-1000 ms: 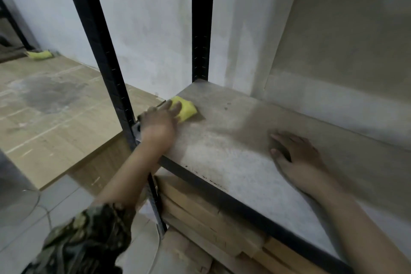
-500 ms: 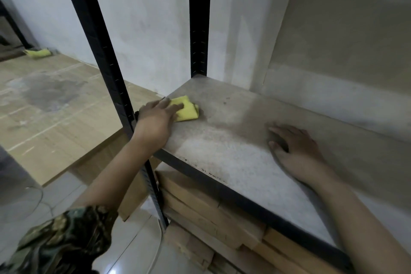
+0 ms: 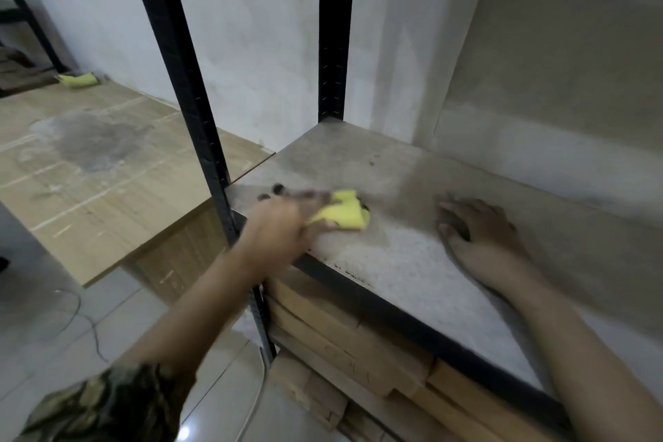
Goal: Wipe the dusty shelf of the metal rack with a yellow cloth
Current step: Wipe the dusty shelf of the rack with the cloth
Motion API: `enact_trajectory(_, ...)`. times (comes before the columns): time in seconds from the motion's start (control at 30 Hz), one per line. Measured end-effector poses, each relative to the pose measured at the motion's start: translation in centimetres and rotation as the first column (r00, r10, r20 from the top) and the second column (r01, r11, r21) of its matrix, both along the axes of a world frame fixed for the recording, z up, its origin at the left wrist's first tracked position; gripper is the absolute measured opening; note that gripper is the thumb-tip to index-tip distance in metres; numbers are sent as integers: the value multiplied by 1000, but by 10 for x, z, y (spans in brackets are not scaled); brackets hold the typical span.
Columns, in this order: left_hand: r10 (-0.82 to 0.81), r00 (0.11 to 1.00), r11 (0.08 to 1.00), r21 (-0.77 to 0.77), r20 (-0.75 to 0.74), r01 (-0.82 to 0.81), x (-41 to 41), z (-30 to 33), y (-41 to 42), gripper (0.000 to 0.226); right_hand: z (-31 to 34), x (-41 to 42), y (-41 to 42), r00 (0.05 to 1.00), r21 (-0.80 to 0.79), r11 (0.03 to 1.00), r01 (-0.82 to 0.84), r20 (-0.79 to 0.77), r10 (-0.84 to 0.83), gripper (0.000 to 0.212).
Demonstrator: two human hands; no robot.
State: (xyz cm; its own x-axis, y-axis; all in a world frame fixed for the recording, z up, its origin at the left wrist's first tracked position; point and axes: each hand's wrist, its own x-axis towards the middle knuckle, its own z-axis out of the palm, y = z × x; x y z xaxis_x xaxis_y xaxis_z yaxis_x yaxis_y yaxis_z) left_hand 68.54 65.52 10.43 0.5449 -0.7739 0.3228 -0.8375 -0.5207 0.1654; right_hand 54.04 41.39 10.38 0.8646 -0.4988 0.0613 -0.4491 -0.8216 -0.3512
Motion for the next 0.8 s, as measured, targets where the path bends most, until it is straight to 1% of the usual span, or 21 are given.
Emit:
enact_trajectory(0.03, -72, 996, 997, 2, 45, 72, -22, 2, 0, 58, 0, 0, 0, 1000, 0, 1000, -1, 3, 1, 43)
enact_trajectory(0.07, -104, 991, 995, 15, 86, 103, -40, 3, 1, 46, 0, 0, 0, 1000, 1, 1000, -3, 7, 3, 43)
enact_trajectory(0.1, -91, 990, 996, 18, 106, 89, -51, 4, 2, 36, 1, 1, 0, 1000, 2, 1000, -4, 8, 4, 43)
enact_trajectory(0.13, -21, 996, 1000, 12, 89, 20, -55, 8, 2, 32, 1, 1, -1, 1000, 3, 1000, -4, 7, 4, 43)
enact_trajectory(0.17, 89, 995, 996, -9, 34, -89, -54, 17, 1, 34, 1, 1, -1, 1000, 3, 1000, -5, 8, 5, 43)
enact_trajectory(0.2, 212, 977, 976, -56, -8, -212, -44, 22, 1, 38, 0, 0, -1, 1000, 4, 1000, -6, 8, 6, 43)
enact_trajectory(0.23, 316, 948, 939, -134, -20, -316, -29, 27, 2, 40, 0, 0, -2, 1000, 3, 1000, -7, 11, 7, 43)
enact_trajectory(0.27, 396, 918, 903, -172, -22, -394, -11, 31, 2, 37, -1, -1, -2, 1000, 1, 1000, -9, 13, 9, 43)
enact_trajectory(0.3, 455, 890, 882, -131, -7, -452, 7, 32, 2, 34, -1, -1, -2, 1000, -2, 1000, -13, 14, 13, 43)
enact_trajectory(0.33, 479, 878, 877, -46, 19, -478, 22, 28, 1, 31, -2, -1, -2, 1000, -3, 1000, -15, 17, 15, 43)
enact_trajectory(0.4, 459, 888, 883, 105, 16, -458, 36, 12, -5, 27, -2, -1, -2, 1000, -5, 1000, -13, 24, 13, 43)
enact_trajectory(0.47, 444, 896, 884, 156, 19, -442, 34, -2, -10, 27, -3, -1, -2, 999, -5, 1000, -13, 31, 14, 43)
enact_trajectory(0.57, 428, 904, 894, 153, -11, -422, 12, -6, -16, 36, -4, -2, -2, 999, -5, 1000, -8, 33, 8, 42)
enact_trajectory(0.67, 394, 916, 914, 139, -74, -381, -30, 2, -27, 41, -5, -2, -3, 999, -8, 1000, 2, 40, -1, 42)
enact_trajectory(0.73, 319, 941, 944, 122, -116, -305, -69, 4, -40, 44, -6, -1, -5, 999, -2, 1000, -3, 54, 3, 40)
enact_trajectory(0.8, 177, 968, 983, 87, -180, -163, -102, 4, -52, 45, -6, 0, -9, 991, 20, 1000, 5, 131, -8, 36)
